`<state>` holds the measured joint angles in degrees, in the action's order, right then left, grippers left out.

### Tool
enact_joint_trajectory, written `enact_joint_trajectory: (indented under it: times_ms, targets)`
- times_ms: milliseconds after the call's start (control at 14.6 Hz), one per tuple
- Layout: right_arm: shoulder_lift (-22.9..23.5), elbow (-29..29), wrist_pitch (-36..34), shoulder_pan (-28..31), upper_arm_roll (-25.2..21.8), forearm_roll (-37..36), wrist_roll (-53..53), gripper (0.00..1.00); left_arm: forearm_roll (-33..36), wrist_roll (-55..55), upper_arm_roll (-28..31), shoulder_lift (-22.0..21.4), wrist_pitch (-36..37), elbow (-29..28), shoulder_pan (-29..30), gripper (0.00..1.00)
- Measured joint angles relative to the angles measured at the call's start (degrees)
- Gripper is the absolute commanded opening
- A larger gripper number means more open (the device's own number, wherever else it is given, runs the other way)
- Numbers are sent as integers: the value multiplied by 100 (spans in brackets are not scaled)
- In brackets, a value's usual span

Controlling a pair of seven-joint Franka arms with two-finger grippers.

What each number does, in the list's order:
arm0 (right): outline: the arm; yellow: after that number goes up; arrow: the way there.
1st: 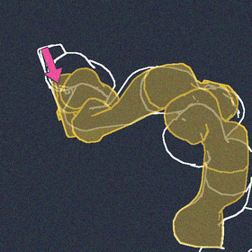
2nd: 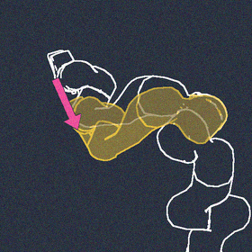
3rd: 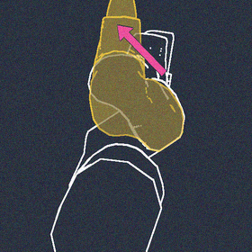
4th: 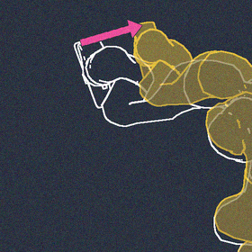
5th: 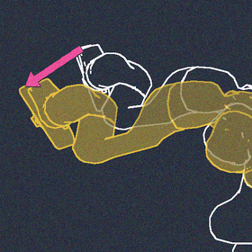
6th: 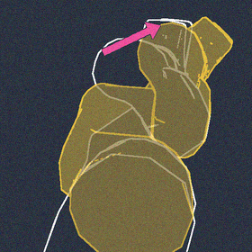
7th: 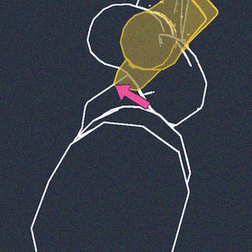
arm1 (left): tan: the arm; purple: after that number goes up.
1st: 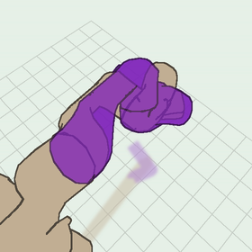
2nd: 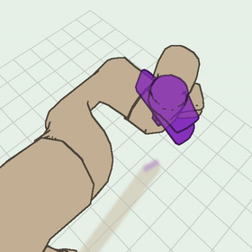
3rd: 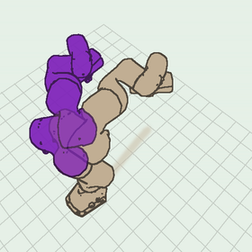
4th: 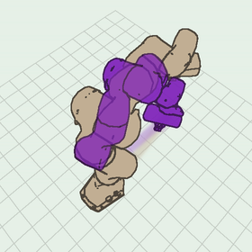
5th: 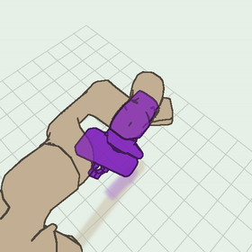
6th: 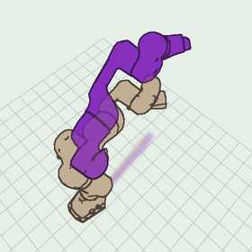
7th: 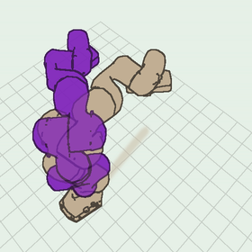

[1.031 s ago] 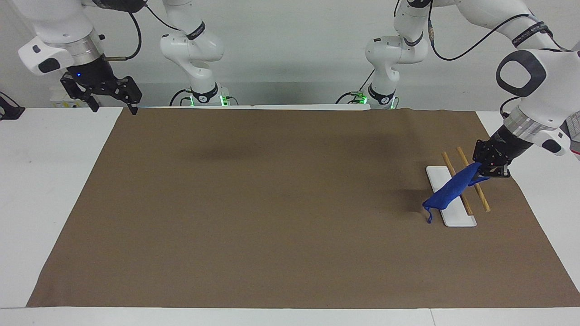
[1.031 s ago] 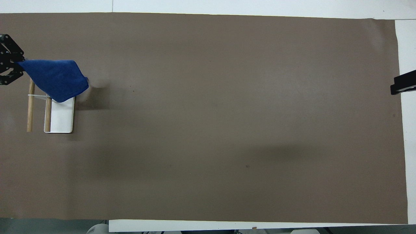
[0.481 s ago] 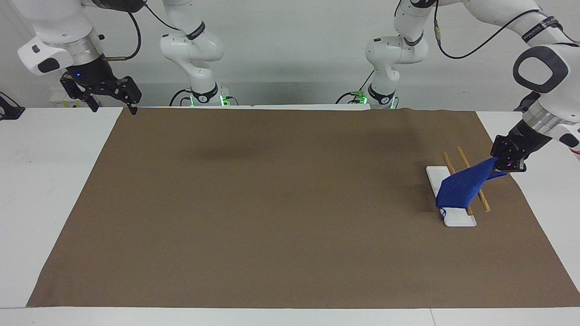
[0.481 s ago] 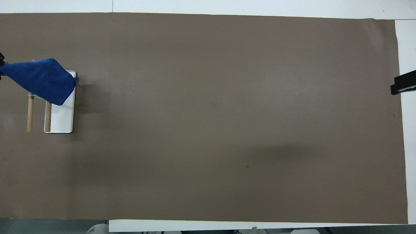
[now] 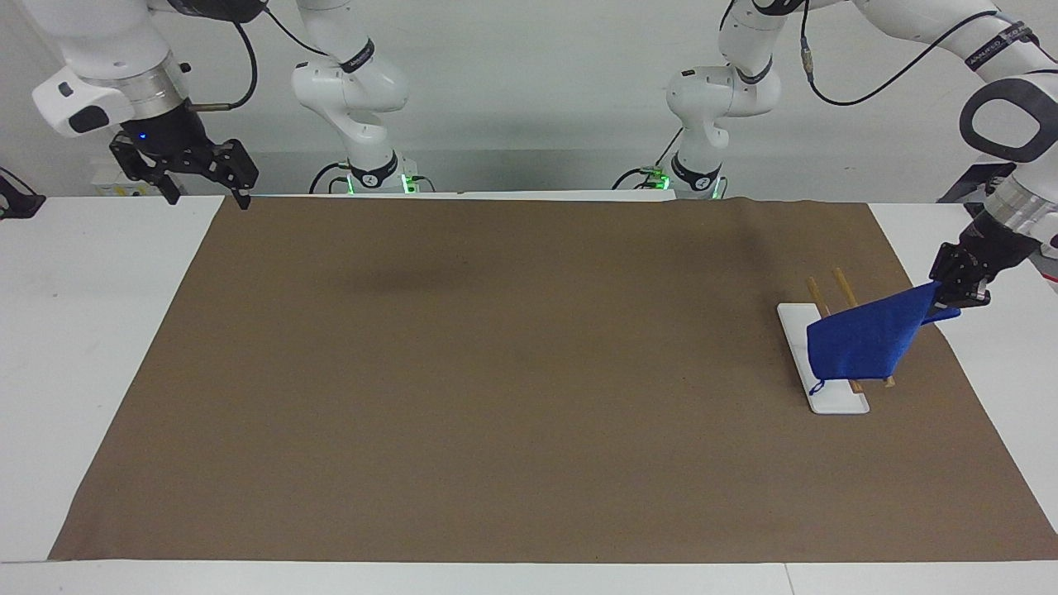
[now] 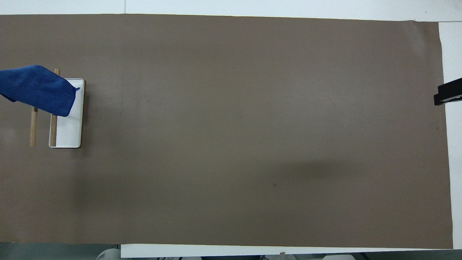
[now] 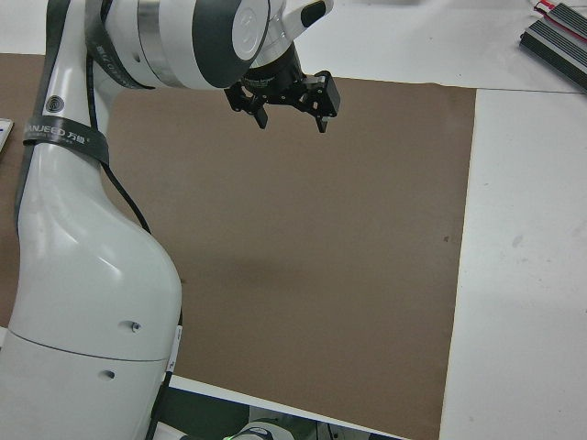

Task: Right arm passes towel to left arm to hang
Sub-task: 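Lower the towel over the rack's wooden dowel with the left gripper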

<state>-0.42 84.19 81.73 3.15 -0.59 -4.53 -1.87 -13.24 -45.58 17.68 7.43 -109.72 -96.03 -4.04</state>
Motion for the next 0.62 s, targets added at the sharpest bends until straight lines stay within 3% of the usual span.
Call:
enact_joint_trajectory:
  times_ms: [618]
  targets:
    - [0,0,0,0,0,0,0,100,0,797,81,-4,-954,-566,0,1]
